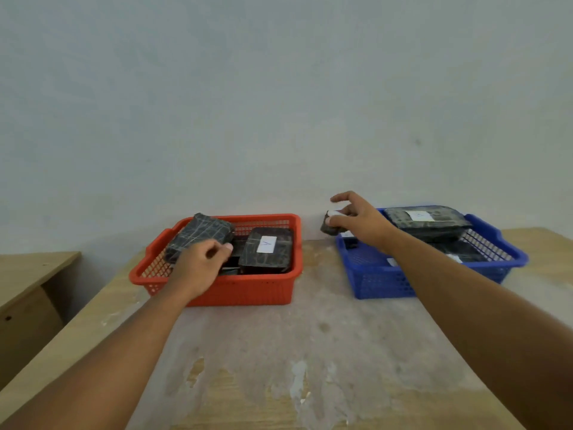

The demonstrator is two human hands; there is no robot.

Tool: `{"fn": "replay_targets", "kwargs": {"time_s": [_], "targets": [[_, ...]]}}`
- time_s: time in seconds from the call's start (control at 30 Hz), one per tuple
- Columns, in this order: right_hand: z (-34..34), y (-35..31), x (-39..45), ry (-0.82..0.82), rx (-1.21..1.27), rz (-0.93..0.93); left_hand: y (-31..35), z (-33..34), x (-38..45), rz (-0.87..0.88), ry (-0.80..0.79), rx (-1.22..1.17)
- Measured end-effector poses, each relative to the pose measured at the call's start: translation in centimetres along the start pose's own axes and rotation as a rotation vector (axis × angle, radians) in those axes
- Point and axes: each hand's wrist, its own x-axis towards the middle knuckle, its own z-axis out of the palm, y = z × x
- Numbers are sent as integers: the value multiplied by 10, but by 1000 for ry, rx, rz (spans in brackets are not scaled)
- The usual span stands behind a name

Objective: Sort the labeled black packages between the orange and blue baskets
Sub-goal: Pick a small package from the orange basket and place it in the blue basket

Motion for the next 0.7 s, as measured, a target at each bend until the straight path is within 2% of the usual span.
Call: {"fn": "replay_targets", "kwargs": {"time_s": [0.07, 0.13, 0.23, 0.33, 0.4, 0.47, 0.57, 0.7], "targets": [[-26, 15, 3, 55, -24, 104, 33, 11, 3, 85, 22, -171], [-40, 33, 6, 113, -106, 208, 75, 31, 4, 160, -41, -308], [-47, 56, 12, 71, -209, 289, 131, 78, 12, 170, -154, -490], [-48, 70, 19, 26, -375, 263, 167, 126, 20, 8, -334, -550], [-45, 73, 28, -79, -572, 232, 177, 151, 25, -97, -407, -556], [-42, 72, 37, -200, -795, 186, 176, 170, 28, -241, -421, -596], [-38, 70, 46, -292, -928, 113, 168, 191, 26, -423, -465, -747], [-31, 77, 53, -358, -1017, 25, 162, 200, 20, -488, -454, -830]]}}
